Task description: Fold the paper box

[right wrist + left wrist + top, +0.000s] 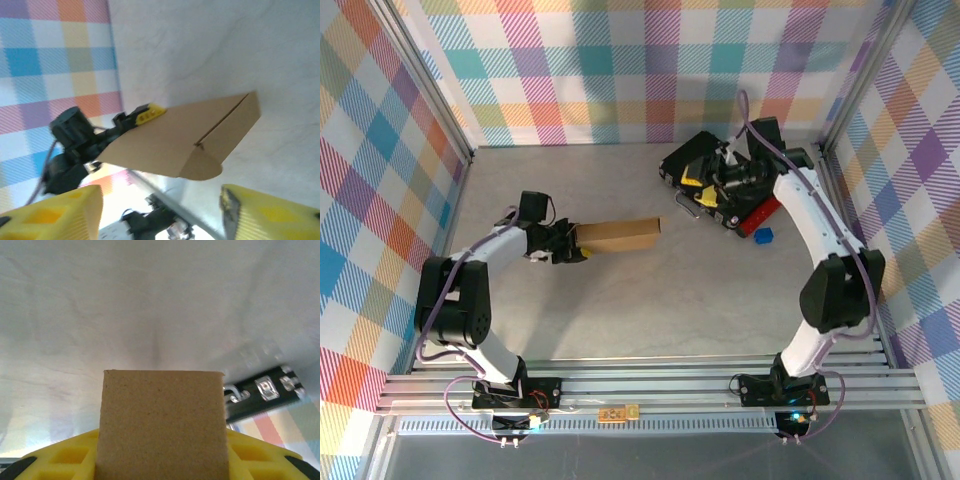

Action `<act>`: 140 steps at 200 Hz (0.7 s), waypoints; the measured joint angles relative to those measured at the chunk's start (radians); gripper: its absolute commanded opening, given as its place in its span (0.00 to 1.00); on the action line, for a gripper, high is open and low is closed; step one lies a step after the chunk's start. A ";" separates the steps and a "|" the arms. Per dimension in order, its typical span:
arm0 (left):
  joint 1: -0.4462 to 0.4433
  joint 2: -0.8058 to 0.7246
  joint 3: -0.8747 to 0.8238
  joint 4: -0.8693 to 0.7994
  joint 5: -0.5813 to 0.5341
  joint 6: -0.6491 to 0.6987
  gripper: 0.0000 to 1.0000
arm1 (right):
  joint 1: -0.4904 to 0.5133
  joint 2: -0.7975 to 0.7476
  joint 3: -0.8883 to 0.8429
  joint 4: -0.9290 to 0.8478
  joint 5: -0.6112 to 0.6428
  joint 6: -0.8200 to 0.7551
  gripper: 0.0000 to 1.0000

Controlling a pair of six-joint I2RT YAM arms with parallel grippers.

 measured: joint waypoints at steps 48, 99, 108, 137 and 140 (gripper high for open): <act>0.024 0.069 0.042 -0.120 0.031 0.052 0.00 | 0.224 -0.098 -0.150 0.064 0.320 -0.410 0.41; 0.030 0.074 0.063 -0.158 0.026 0.075 0.00 | 0.325 -0.097 -0.150 0.051 0.462 -0.627 0.43; 0.030 0.075 0.064 -0.158 0.026 0.077 0.00 | 0.326 -0.095 -0.150 0.047 0.476 -0.645 0.43; 0.030 0.075 0.064 -0.161 0.026 0.082 0.00 | 0.336 -0.061 -0.150 0.025 0.509 -0.679 0.39; 0.030 0.075 0.064 -0.161 0.026 0.082 0.00 | 0.337 -0.056 -0.150 0.023 0.509 -0.683 0.39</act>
